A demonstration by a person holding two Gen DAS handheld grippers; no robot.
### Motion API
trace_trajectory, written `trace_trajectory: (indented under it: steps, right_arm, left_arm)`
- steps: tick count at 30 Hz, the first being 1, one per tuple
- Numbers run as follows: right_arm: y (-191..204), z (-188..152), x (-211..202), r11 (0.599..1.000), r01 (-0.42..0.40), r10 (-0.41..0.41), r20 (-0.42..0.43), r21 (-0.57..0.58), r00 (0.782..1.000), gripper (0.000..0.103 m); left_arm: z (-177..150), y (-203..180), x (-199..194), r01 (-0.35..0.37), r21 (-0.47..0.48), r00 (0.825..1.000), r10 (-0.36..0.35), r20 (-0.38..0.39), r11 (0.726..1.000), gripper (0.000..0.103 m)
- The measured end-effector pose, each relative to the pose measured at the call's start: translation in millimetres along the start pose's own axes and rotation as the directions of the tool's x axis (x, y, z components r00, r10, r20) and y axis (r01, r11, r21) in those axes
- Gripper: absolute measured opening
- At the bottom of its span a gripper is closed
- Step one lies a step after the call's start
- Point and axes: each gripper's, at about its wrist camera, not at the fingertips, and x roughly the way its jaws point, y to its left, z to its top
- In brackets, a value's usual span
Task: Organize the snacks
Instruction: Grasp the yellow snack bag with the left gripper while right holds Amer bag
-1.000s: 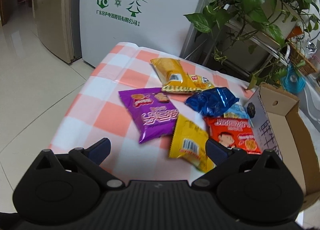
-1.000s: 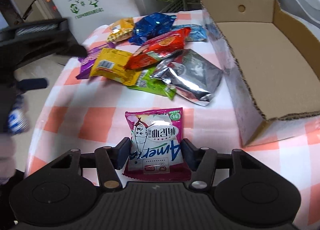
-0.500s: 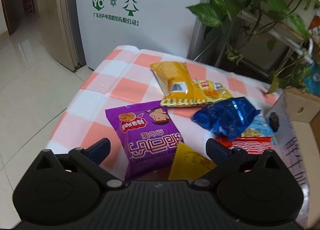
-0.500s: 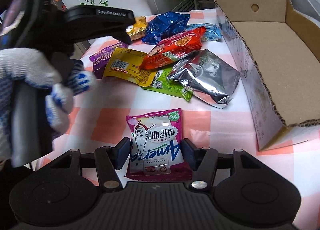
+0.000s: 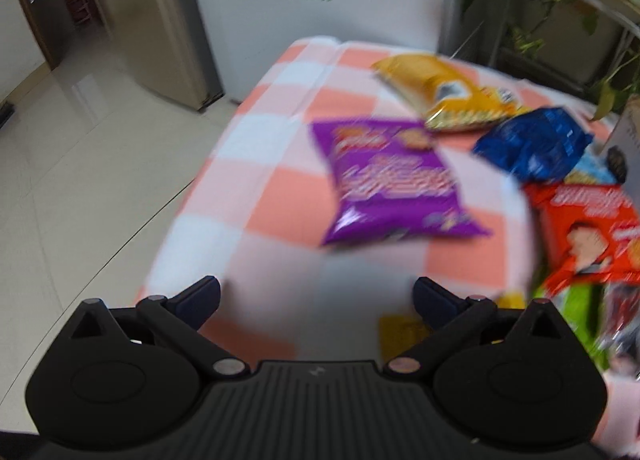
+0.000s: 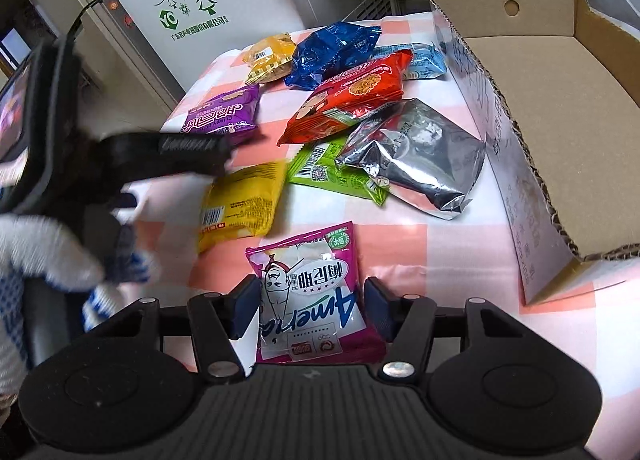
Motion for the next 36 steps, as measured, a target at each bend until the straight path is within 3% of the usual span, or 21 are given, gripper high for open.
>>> trace_trajectory:
  steps: [4,9,13,16,21,26,36]
  right_arm:
    - [-1,-1,-2,1.000,0.014,-0.014,0.000,-0.007,1.000,0.064]
    - [-5,-2,-6,0.999,0.035,-0.036,0.002,0.007,0.999,0.064]
    - [-7,-2,-8,0.999,0.050,-0.050,0.003,0.017,0.999,0.064]
    - [-9,-2,-10,0.997,0.072,-0.072,0.004,0.032,0.997,0.065]
    - [-14,-1,-12,0.995,0.078,-0.077,-0.007,0.066,0.997,0.065]
    - [-19,0,-14,0.992,0.087,-0.086,-0.014,0.096,0.996,0.065]
    - [-22,-1,-17,0.987,0.106,-0.105,-0.017,0.116,0.994,0.065]
  left_arm:
    - [-17,19,-7,-0.001,-0.026,1.000,0.001,-0.010,1.000,0.102]
    - [-32,31,-19,-0.027,0.007,1.000,0.027,-0.010,1.000,0.102]
    - [-37,42,-32,0.053,-0.025,0.998,-0.052,0.029,0.998,0.102]
    - [-37,37,-44,0.108,0.046,0.989,-0.112,0.096,0.993,0.102]
    - [-41,14,-46,0.232,0.210,0.962,-0.255,0.094,0.950,0.102]
    - [-49,-9,-44,0.236,0.362,0.952,-0.289,0.099,0.902,0.102]
    - [-52,-21,-51,0.320,0.459,0.915,-0.396,0.077,0.829,0.102]
